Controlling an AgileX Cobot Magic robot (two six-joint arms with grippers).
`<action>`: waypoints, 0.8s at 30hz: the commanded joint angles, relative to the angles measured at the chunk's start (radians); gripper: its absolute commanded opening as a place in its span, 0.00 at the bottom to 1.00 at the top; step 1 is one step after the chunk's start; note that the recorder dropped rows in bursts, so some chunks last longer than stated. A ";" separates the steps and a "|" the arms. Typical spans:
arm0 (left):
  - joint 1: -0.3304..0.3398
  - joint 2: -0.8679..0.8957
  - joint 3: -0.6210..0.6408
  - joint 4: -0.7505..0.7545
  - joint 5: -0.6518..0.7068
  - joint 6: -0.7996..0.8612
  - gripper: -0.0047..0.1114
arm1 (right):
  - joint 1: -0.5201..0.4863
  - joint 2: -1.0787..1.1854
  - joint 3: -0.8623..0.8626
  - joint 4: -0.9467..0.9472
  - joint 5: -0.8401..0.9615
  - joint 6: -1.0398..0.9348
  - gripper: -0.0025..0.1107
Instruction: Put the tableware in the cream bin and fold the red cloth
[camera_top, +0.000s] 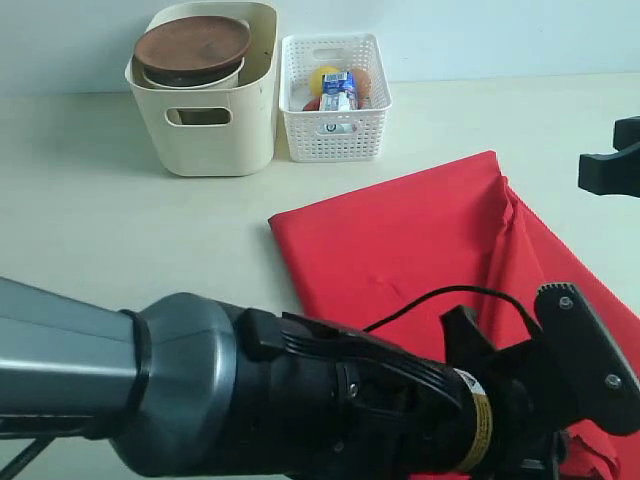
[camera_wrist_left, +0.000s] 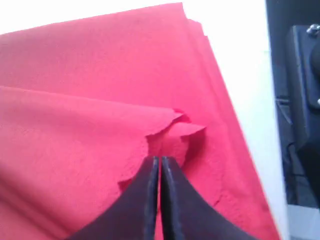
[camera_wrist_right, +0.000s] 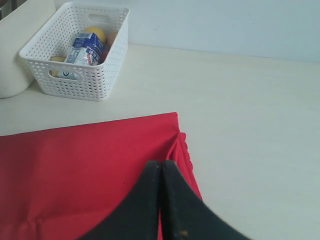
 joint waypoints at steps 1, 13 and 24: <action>0.031 -0.004 -0.007 -0.006 0.267 -0.011 0.08 | 0.002 0.004 0.037 0.006 -0.058 0.005 0.02; 0.259 0.009 0.145 0.001 0.197 -0.027 0.07 | 0.002 0.238 0.043 0.031 -0.052 0.005 0.02; 0.362 0.009 0.155 0.134 0.279 -0.018 0.07 | 0.002 0.564 0.043 0.152 -0.336 -0.002 0.02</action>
